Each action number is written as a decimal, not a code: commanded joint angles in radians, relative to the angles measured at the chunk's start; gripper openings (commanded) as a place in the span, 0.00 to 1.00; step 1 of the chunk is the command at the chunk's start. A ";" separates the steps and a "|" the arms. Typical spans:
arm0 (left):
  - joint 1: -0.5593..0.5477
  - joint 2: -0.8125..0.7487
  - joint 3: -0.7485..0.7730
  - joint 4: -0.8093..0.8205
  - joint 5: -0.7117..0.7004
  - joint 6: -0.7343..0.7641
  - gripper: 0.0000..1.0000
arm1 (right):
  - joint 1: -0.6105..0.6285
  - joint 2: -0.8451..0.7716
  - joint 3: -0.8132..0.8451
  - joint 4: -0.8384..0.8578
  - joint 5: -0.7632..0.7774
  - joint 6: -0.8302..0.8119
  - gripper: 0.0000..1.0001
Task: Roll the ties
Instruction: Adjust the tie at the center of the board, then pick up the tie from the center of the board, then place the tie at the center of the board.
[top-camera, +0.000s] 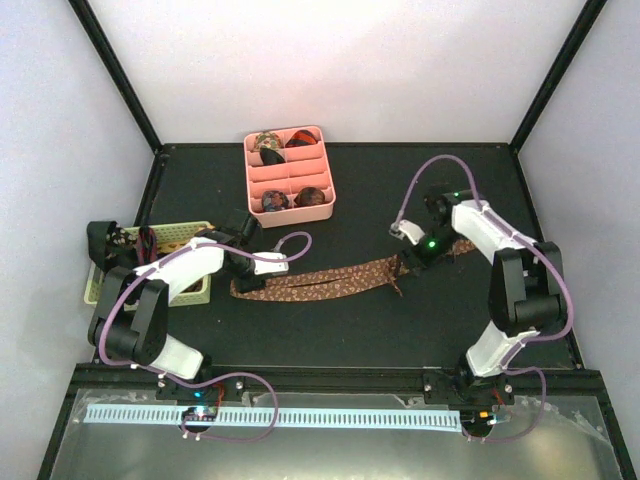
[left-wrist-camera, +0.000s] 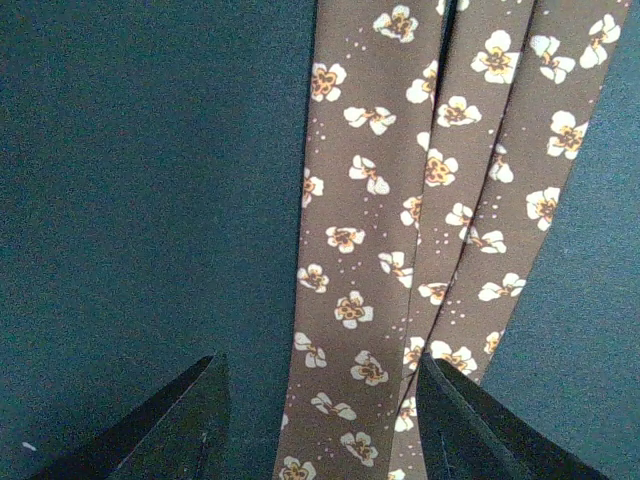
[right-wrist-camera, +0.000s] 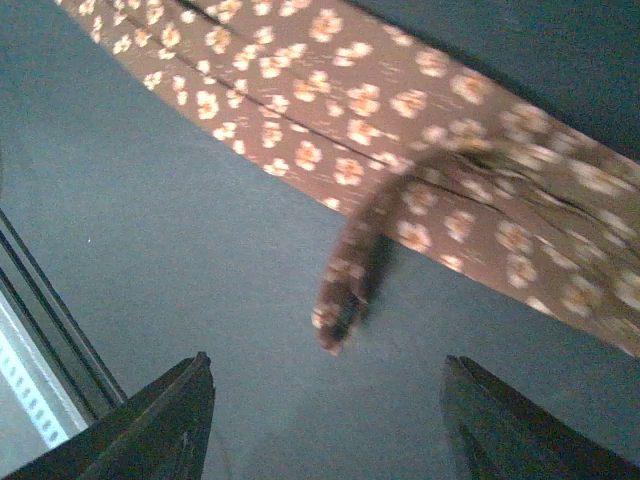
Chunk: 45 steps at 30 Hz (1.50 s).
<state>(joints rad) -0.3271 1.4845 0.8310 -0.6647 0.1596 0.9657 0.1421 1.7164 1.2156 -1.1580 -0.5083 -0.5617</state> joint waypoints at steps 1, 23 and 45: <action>-0.004 -0.037 -0.002 0.000 0.000 -0.007 0.54 | 0.091 -0.024 -0.082 0.143 0.035 0.044 0.65; -0.004 -0.064 -0.013 -0.002 0.001 -0.023 0.54 | -0.030 0.022 0.115 -0.040 0.455 -0.164 0.01; -0.004 -0.081 -0.028 -0.008 -0.016 -0.025 0.54 | -0.306 0.454 0.627 -0.109 0.593 -0.225 0.49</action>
<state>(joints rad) -0.3271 1.4265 0.7952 -0.6643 0.1532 0.9405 -0.1471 2.1189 1.7370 -1.1507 0.2020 -0.8307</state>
